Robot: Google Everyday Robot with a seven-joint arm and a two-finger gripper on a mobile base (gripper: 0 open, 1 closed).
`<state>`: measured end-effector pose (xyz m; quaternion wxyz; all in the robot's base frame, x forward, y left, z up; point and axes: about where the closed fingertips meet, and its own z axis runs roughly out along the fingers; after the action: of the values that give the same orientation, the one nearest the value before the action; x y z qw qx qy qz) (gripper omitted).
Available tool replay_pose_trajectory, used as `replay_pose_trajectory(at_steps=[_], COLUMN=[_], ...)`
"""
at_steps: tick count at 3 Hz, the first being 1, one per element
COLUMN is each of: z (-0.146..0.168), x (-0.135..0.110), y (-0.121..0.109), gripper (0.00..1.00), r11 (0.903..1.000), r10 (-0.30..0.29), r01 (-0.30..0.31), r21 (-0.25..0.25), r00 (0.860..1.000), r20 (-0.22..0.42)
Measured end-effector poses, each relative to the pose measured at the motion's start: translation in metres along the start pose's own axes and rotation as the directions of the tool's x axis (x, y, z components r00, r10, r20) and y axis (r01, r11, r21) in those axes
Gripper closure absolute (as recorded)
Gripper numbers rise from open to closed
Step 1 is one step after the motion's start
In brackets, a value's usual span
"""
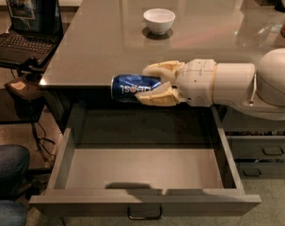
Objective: Place pepsi can into top drawer
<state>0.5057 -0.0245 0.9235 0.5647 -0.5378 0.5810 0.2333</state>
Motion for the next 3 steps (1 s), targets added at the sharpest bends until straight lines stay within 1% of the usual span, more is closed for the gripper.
replay_pose_trajectory(at_steps=[1,2,3], z=[0.000,0.025,0.052], x=[0.001,0.031,0.078], y=[0.000,0.019,0.043], gripper=[1.00,1.00,1.00], r11=[1.0000,0.9999,0.9991], r10=[0.002,0.005,-0.042], r01=[-0.002,-0.006,0.042], r21=[-0.001,-0.015,-0.001], r00=[1.000,0.999,0.992], r20=[0.002,-0.038,-0.117])
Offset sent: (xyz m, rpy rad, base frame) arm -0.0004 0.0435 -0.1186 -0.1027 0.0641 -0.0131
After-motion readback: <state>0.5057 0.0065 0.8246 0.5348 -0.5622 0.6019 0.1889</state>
